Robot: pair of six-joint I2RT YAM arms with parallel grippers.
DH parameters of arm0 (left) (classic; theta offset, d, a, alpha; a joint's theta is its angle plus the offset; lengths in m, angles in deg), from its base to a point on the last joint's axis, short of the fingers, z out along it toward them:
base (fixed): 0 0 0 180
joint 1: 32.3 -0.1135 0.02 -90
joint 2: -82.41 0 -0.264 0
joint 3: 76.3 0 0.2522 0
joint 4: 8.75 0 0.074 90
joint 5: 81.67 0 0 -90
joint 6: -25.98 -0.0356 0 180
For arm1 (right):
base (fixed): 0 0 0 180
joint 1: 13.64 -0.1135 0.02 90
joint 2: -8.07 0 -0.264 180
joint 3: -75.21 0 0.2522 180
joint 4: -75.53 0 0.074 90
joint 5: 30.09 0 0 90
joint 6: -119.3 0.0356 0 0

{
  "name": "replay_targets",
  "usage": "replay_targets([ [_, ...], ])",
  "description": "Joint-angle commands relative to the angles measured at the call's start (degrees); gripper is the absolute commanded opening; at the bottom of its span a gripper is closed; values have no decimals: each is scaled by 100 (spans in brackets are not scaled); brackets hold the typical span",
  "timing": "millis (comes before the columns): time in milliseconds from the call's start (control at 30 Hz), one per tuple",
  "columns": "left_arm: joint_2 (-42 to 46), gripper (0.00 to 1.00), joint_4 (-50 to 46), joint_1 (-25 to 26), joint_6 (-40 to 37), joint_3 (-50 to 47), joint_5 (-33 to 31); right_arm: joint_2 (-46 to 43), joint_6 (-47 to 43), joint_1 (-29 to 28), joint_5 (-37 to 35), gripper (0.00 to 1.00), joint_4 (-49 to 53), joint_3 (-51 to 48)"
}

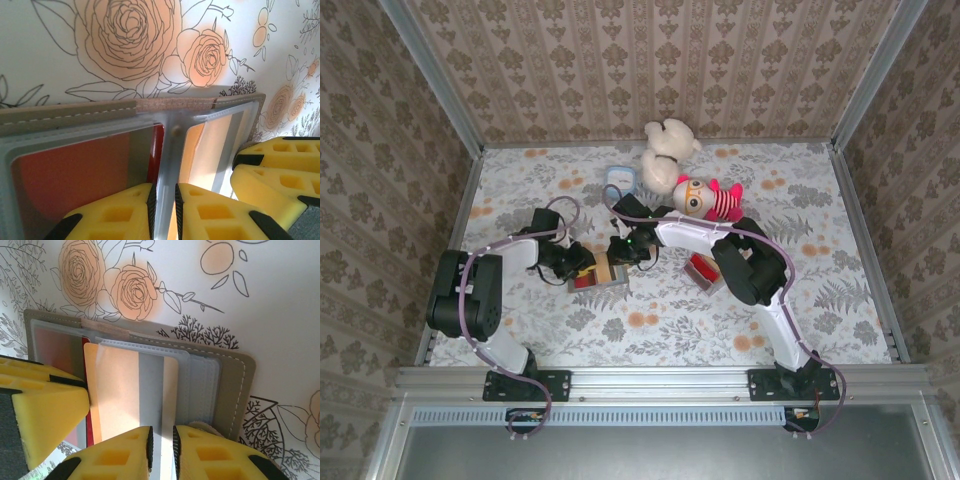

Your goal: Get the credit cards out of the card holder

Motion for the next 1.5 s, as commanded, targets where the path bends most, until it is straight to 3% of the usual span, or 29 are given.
replay_targets([
  [0,-94,21,35,-39,-40,-134,93,236,-56,-43,89,23,219,133],
  [700,-101,14,484,-171,107,-256,641,396,43,-38,505,22,149,184],
  [1467,352,1,136,-611,-146,-519,315,353,162,58,405,18,131,16],
])
